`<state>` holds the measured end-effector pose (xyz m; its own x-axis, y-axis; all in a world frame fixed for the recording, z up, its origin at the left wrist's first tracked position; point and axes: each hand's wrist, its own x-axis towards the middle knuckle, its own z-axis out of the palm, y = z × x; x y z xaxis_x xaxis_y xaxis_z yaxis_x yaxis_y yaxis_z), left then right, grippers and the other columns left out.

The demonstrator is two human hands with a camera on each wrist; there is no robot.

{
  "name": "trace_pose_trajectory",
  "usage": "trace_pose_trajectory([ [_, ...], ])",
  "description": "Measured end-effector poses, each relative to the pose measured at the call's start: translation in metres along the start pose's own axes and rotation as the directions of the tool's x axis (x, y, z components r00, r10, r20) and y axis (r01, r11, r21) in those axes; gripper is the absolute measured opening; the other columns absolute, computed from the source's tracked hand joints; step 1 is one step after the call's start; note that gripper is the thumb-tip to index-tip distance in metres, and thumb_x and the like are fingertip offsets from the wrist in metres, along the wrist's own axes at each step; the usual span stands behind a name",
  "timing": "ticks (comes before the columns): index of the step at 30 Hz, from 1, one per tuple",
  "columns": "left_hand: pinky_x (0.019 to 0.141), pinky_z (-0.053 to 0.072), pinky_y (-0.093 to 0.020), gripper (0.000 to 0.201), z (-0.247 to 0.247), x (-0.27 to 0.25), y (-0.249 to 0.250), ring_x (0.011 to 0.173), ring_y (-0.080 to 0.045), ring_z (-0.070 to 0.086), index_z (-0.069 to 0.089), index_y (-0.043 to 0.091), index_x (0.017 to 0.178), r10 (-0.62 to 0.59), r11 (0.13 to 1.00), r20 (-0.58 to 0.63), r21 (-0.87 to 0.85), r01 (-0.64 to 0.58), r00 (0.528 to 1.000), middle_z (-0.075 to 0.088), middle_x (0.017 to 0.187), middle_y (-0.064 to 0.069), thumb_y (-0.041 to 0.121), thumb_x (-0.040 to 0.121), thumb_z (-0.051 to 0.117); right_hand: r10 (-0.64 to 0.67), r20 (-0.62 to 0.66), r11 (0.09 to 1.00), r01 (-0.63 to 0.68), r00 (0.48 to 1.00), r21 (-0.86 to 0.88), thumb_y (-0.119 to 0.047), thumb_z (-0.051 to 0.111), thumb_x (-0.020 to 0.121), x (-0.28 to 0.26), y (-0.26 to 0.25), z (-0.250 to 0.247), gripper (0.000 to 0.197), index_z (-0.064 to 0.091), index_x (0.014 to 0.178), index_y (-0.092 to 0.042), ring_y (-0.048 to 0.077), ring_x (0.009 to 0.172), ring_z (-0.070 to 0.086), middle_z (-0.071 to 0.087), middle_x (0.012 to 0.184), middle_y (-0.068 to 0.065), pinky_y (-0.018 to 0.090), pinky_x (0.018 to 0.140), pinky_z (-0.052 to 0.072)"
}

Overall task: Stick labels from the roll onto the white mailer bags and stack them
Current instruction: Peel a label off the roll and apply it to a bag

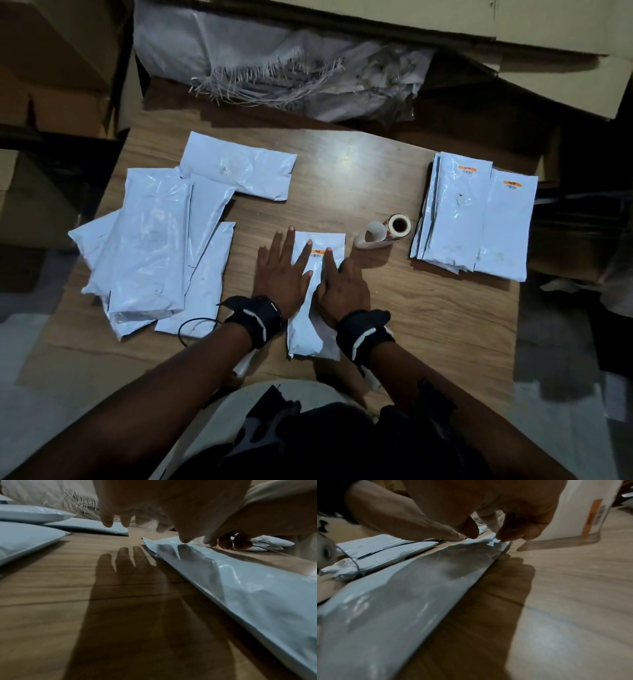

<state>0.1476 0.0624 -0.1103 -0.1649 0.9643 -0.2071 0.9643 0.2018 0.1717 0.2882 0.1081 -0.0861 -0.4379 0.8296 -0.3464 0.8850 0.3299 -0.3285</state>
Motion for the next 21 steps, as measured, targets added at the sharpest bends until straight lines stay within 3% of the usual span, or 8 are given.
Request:
trace_pose_trajectory([
  [3,0.109,0.023,-0.060,0.055,-0.002,-0.001,0.002,0.147,-0.037,0.014,0.029,0.035,0.151,0.082,0.995,0.065,0.046,-0.085,0.995,0.006,0.163,-0.015,0.044,0.097,0.036,-0.042,0.058,0.999,0.044,0.997,-0.022,-0.034,0.038,0.090,0.002,0.000,0.002,0.065,0.025,0.153,-0.023,0.038,0.104,0.049,0.048,0.119,0.019,0.038,0.069,0.041],
  [7,0.115,0.015,-0.054,0.065,-0.008,-0.004,0.008,0.148,-0.035,0.008,0.017,0.023,0.155,-0.062,0.998,0.172,0.031,0.057,0.983,-0.001,0.163,-0.013,0.053,0.099,0.028,0.080,0.136,0.997,-0.081,0.987,0.003,-0.035,0.042,0.094,0.008,-0.001,0.001,0.065,0.020,0.153,-0.022,0.036,0.128,0.037,0.036,0.141,0.018,0.042,0.091,0.043],
  [9,0.109,0.028,-0.049,0.072,-0.011,-0.009,0.008,0.141,-0.035,0.028,0.021,0.015,0.153,-0.147,0.986,0.164,-0.051,0.158,0.975,0.018,0.159,-0.016,0.056,0.096,0.035,0.147,0.111,0.982,-0.158,0.983,0.100,-0.035,0.044,0.092,0.005,0.001,-0.003,0.064,0.023,0.150,-0.020,0.036,0.126,0.040,0.036,0.140,0.017,0.044,0.093,0.045],
  [11,0.096,0.040,-0.045,0.075,-0.011,-0.017,0.004,0.122,-0.035,0.047,0.026,0.011,0.149,-0.212,0.957,0.170,-0.163,0.239,0.962,0.041,0.143,-0.016,0.057,0.092,0.042,0.178,0.086,0.956,-0.193,0.980,0.223,-0.037,0.049,0.090,-0.003,0.009,-0.004,0.060,0.029,0.144,-0.020,0.036,0.119,0.044,0.039,0.135,0.014,0.045,0.092,0.046],
  [13,0.092,0.043,-0.042,0.072,-0.005,-0.029,-0.001,0.116,-0.034,0.053,0.029,0.011,0.146,-0.234,0.900,0.249,-0.312,0.306,0.940,0.048,0.135,-0.013,0.054,0.091,0.049,0.158,0.085,0.937,-0.177,0.984,0.300,-0.041,0.054,0.088,-0.014,0.019,-0.001,0.054,0.037,0.135,-0.021,0.034,0.112,0.046,0.043,0.124,0.010,0.042,0.088,0.045],
  [16,0.089,0.045,-0.034,0.062,-0.003,-0.044,0.003,0.115,-0.033,0.058,0.034,0.016,0.141,-0.149,0.781,0.385,-0.519,0.347,0.911,0.057,0.132,-0.008,0.043,0.091,0.059,0.099,0.136,0.909,-0.145,0.986,0.390,-0.038,0.058,0.088,-0.029,0.030,0.000,0.052,0.040,0.134,-0.020,0.031,0.110,0.048,0.046,0.119,0.008,0.038,0.089,0.044],
  [18,0.089,0.045,-0.032,0.064,-0.009,-0.050,0.010,0.114,-0.031,0.059,0.035,0.017,0.143,-0.086,0.787,0.412,-0.530,0.315,0.907,0.060,0.132,-0.007,0.043,0.090,0.060,0.106,0.168,0.891,-0.168,0.980,0.422,-0.034,0.060,0.091,-0.036,0.032,-0.003,0.060,0.035,0.142,-0.016,0.030,0.114,0.049,0.043,0.125,0.010,0.033,0.094,0.041],
  [21,0.091,0.044,-0.031,0.076,-0.022,-0.055,0.018,0.116,-0.028,0.058,0.034,0.021,0.146,-0.023,0.804,0.386,-0.542,0.247,0.922,0.058,0.135,-0.004,0.055,0.080,0.050,0.127,0.137,0.861,-0.178,0.982,0.477,-0.033,0.063,0.091,-0.047,0.040,-0.004,0.068,0.031,0.148,-0.015,0.026,0.120,0.049,0.040,0.134,0.010,0.031,0.101,0.041],
])
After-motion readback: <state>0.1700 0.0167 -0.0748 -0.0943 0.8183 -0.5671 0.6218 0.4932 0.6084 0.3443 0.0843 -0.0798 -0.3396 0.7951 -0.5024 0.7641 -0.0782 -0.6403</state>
